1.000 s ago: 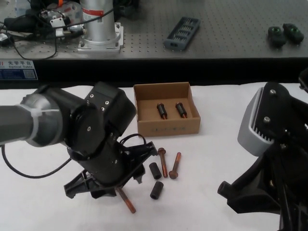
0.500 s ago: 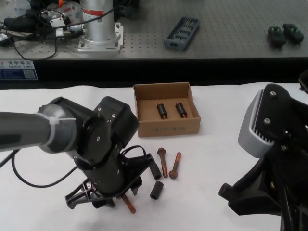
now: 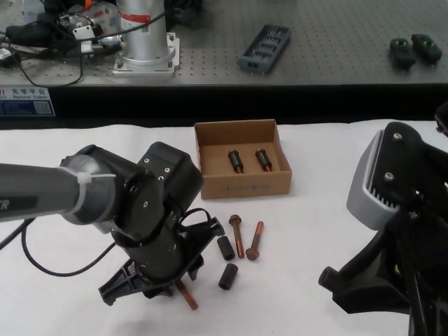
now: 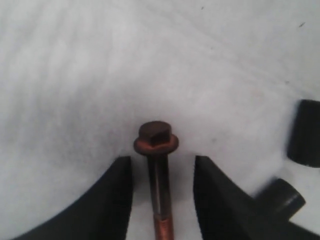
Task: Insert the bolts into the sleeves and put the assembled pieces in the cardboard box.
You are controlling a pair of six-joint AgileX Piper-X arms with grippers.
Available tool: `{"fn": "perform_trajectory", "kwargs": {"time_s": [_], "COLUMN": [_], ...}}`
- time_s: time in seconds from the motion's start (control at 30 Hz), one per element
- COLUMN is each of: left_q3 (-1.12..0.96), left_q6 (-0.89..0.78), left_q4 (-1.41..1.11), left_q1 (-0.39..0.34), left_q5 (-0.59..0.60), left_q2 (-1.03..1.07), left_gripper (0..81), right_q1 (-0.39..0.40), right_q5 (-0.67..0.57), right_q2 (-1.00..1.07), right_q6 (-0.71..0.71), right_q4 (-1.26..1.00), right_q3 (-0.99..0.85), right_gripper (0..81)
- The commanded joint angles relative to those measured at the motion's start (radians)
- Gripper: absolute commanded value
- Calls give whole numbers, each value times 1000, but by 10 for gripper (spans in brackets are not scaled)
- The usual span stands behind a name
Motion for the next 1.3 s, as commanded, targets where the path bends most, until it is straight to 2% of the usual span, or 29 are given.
{"fn": "perform_trajectory", "kwargs": {"time_s": [0.0,0.13,0.33,0.47,0.67,0.77,0.93,1.1,1.27], "left_q3": [2,2,2,2,2,2,3,3,3], "left_q6": [-18,-16,1,125,329,387,460,524,562], "left_q4": [-29,-29,-29,-7,16,-14,-108,-128,-217], "left_q1": [-4,-4,-4,-4,-2,0,21,77,129], "left_q5": [-16,-16,-6,50,-44,-39,63,190,344], "left_q2": [32,32,32,7,-128,-218,-345,-466,-535], "left_gripper": [182,5,6,6,6,6,6,6,6], "right_q1": [0,0,0,0,0,0,0,0,0], "right_q5": [-16,-16,-16,-16,-16,-16,-39,-71,-199], "right_q2": [-8,-8,-8,-8,-8,-1,38,106,175], "right_q6": [-2,-2,-2,-2,-2,1,67,160,296], "right_q4": [2,2,19,44,23,-26,-153,-314,-494], "right_q3": [-4,-4,-4,-4,-4,-4,-4,-3,-3], "right_gripper": [25,25,25,25,25,25,25,25,25]}}
